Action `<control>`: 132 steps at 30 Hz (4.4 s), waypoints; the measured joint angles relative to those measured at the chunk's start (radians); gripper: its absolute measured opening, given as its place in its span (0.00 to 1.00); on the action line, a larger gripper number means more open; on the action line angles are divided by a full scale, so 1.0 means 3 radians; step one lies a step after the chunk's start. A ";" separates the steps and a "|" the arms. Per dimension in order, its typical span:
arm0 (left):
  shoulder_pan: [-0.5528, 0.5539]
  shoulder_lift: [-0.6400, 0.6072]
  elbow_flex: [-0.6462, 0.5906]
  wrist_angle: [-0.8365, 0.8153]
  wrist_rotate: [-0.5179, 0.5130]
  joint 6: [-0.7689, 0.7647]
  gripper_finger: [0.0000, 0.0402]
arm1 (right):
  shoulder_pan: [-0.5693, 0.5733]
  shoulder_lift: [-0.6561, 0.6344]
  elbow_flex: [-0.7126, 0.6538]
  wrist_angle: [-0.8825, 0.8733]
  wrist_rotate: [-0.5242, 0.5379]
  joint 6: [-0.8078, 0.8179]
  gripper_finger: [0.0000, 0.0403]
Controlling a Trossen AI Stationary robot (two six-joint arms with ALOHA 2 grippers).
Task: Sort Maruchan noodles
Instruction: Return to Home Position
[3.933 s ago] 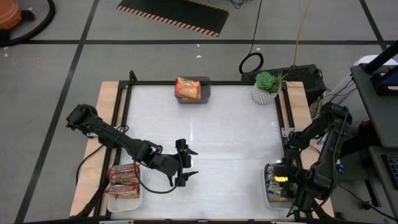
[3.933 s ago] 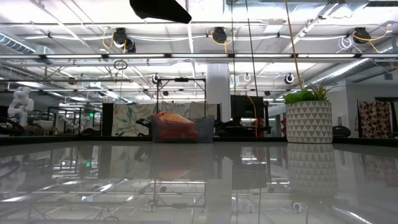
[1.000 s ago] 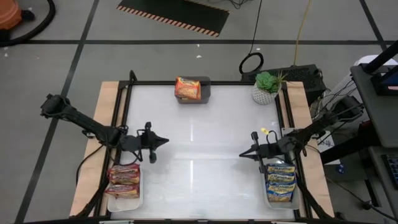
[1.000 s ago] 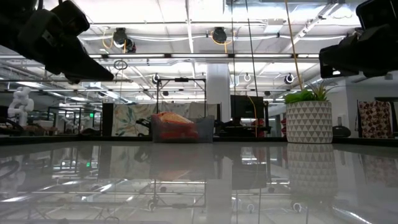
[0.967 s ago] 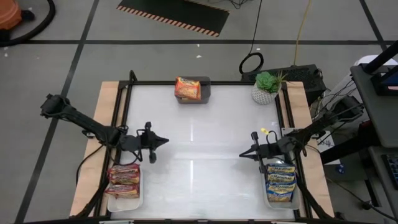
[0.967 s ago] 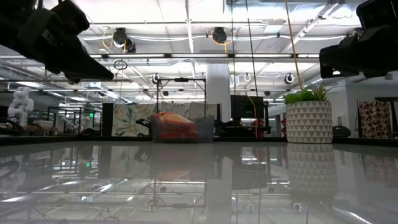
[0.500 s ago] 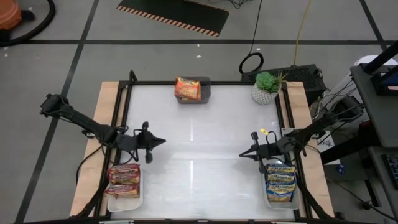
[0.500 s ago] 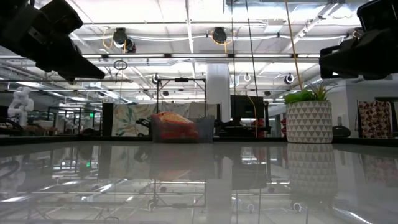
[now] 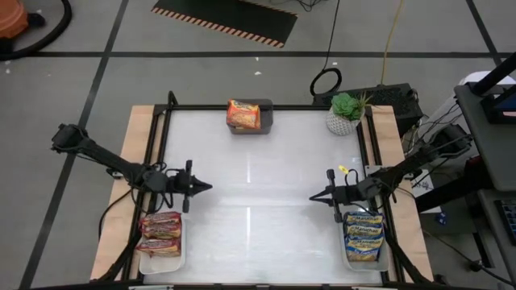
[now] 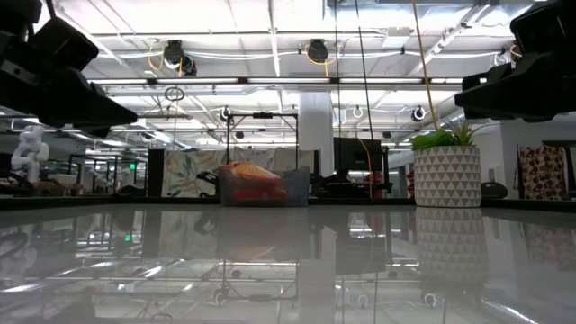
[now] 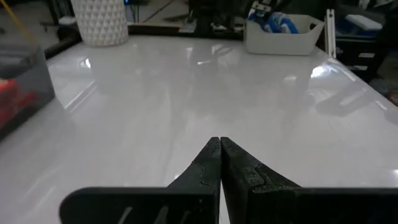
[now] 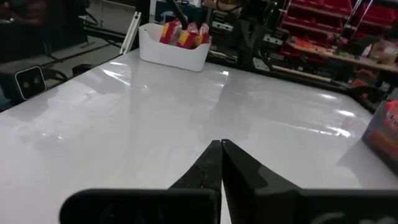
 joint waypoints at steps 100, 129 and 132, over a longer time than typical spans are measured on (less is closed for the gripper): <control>0.0078 -0.0340 -0.0017 -0.0075 0.0112 0.0776 0.01 | -0.1546 -0.3419 0.0000 -0.2860 -0.1302 -0.0207 0.00; 0.0614 -0.1625 -0.0013 -0.1289 0.0770 0.0832 0.01 | -0.1546 -0.3418 0.0000 -0.2847 -0.1307 -0.0206 0.00; 0.0638 -0.1737 -0.0013 -0.1314 0.0931 0.0857 0.01 | -0.1546 -0.3418 0.0000 -0.2847 -0.1307 -0.0206 0.00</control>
